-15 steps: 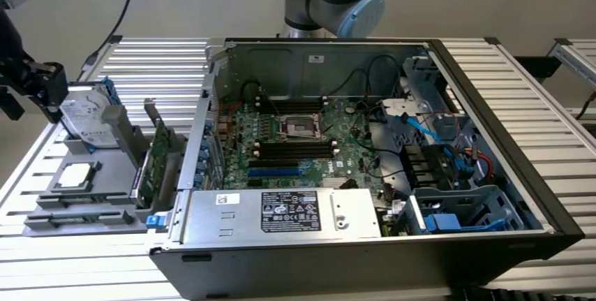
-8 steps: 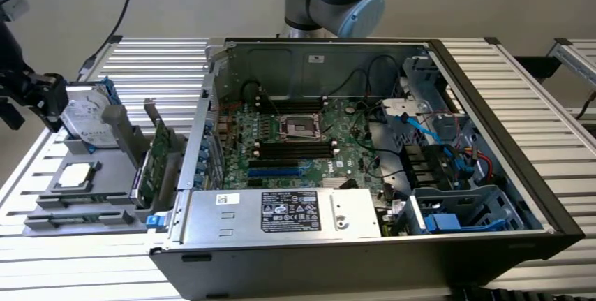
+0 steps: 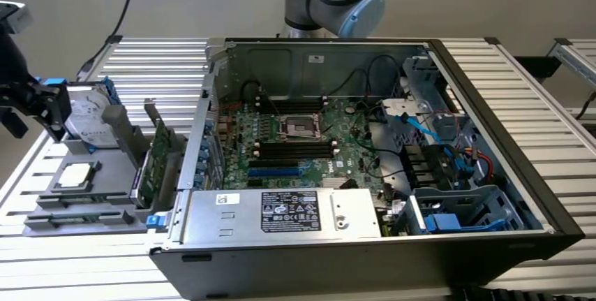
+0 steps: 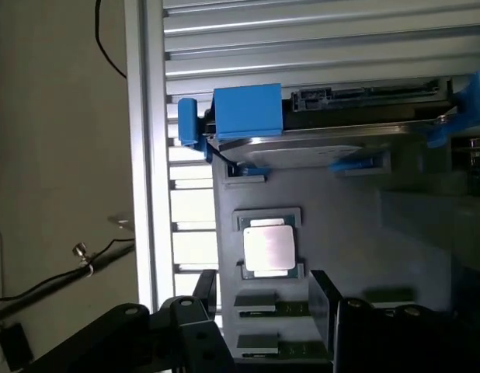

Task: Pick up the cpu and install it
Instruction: 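Pick up the cpu and move it towards the insertion slot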

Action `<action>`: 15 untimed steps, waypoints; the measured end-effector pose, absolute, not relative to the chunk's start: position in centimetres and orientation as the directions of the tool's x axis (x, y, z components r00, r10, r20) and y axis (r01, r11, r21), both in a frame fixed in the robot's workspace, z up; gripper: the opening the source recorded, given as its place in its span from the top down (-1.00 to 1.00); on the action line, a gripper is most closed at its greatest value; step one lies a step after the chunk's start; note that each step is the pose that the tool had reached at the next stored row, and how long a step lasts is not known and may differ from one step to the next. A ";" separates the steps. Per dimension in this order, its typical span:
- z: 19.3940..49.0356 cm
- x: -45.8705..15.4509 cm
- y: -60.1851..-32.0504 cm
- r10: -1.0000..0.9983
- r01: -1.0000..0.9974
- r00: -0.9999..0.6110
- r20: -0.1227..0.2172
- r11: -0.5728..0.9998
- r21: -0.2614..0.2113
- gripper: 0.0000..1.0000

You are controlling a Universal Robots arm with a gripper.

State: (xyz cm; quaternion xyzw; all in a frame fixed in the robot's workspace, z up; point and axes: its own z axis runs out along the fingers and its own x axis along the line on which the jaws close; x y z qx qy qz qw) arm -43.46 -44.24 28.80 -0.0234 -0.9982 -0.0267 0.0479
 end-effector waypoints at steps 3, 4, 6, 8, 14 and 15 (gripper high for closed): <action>28.2 -43.4 -44.3 0.023 0.028 -0.995 0.097 0.998 0.051 -0.19; 28.1 -43.4 -44.3 0.015 0.020 -0.995 0.097 0.998 0.051 -0.19; 27.7 -43.4 -44.3 0.000 0.005 -0.995 0.097 0.999 0.051 -0.19; 27.3 -43.4 -44.3 -0.016 -0.011 -0.995 0.097 0.999 0.051 -0.19; 26.2 -43.4 -44.3 -0.059 -0.054 -0.994 0.097 0.997 0.051 -0.19; 26.1 -43.4 -44.3 -0.064 -0.060 -0.993 0.097 0.997 0.051 -0.19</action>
